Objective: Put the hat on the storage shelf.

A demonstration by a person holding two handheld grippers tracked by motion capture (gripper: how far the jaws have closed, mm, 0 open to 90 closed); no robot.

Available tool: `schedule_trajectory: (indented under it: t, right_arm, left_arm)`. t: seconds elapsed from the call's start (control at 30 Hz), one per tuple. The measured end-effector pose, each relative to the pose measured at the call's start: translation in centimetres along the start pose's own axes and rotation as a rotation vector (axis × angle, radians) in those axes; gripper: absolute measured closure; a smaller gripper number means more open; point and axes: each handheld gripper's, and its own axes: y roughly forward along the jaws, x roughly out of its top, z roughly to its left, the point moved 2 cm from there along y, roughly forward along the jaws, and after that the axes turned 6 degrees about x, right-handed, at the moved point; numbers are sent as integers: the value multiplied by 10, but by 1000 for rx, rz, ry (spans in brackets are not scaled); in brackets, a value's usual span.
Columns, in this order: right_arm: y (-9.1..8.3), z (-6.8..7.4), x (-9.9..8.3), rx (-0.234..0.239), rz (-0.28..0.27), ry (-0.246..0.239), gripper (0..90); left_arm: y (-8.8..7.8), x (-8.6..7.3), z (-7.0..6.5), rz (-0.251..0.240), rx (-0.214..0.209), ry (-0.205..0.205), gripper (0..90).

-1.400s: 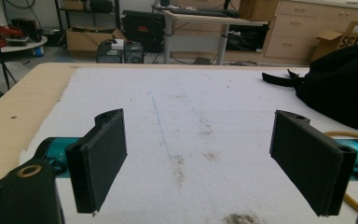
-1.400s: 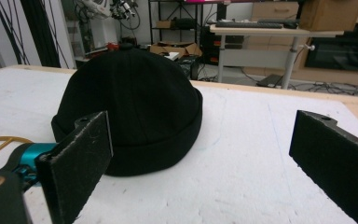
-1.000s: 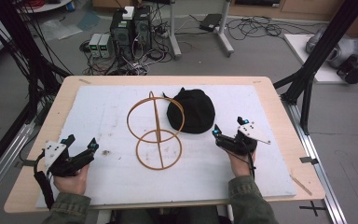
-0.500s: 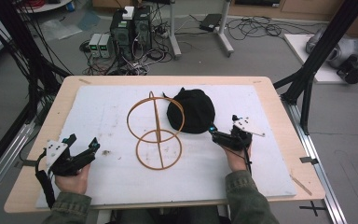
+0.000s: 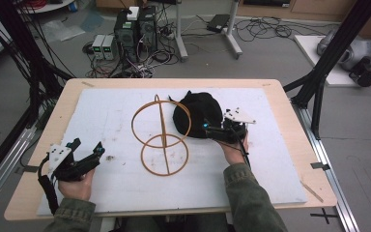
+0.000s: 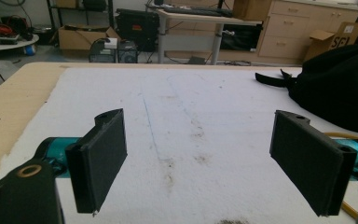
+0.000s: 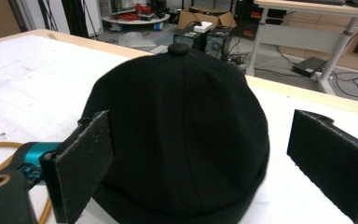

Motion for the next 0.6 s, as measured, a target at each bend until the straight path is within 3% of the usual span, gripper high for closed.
schedule_trajectory:
  t: [0.4, 0.6]
  right_arm:
    - [28, 8, 5, -13, 34, 1, 66]
    - [43, 15, -1, -22, 67, 2, 66]
  left_arm:
    - [1, 0, 0, -3, -1, 0, 188]
    - [1, 0, 1, -2, -2, -3, 188]
